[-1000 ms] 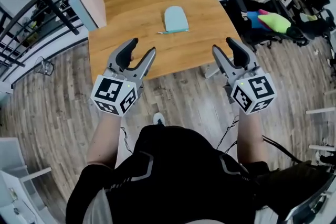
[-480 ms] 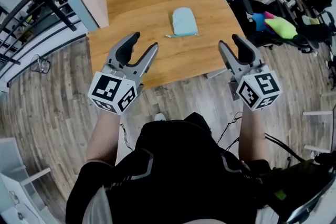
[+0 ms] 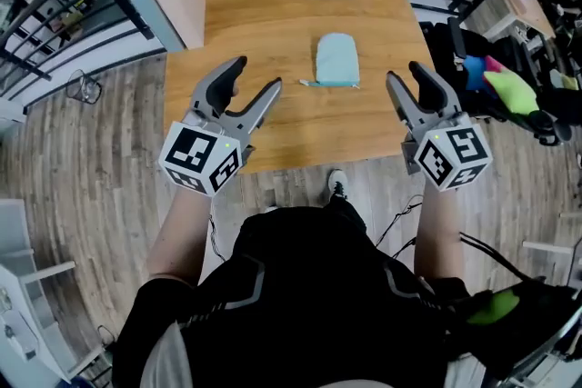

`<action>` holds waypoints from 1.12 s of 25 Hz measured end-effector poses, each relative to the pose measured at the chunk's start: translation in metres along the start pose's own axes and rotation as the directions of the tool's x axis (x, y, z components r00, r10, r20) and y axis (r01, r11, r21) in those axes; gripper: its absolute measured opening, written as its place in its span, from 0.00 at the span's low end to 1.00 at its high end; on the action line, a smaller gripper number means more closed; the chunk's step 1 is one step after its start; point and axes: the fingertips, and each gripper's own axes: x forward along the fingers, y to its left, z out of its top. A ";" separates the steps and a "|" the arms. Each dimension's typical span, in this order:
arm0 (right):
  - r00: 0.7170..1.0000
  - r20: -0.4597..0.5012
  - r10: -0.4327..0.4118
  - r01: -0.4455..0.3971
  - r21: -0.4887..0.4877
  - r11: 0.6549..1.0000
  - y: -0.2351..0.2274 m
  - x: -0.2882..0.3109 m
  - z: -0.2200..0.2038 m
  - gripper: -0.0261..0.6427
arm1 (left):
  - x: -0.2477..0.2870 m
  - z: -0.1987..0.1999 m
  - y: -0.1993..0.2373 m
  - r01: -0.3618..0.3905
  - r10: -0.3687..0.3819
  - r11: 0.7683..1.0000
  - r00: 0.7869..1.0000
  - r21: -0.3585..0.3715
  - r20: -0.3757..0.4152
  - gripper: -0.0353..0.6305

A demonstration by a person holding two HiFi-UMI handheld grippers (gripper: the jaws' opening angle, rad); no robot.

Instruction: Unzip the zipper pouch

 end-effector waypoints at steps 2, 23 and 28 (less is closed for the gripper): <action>0.999 0.001 0.045 -0.045 -0.009 0.999 -0.016 0.013 0.001 0.35 | 0.014 0.002 0.000 -0.033 0.033 0.999 0.999 -0.006 0.006 0.51; 0.919 -0.076 0.387 -0.392 -0.070 0.917 -0.144 0.099 -0.025 0.35 | 0.123 0.008 -0.032 -0.285 0.285 0.954 0.959 -0.090 -0.014 0.53; 0.884 -0.147 0.444 -0.459 -0.089 0.884 -0.141 0.119 -0.061 0.34 | 0.123 -0.027 -0.041 -0.308 0.297 0.941 0.950 -0.141 -0.092 0.53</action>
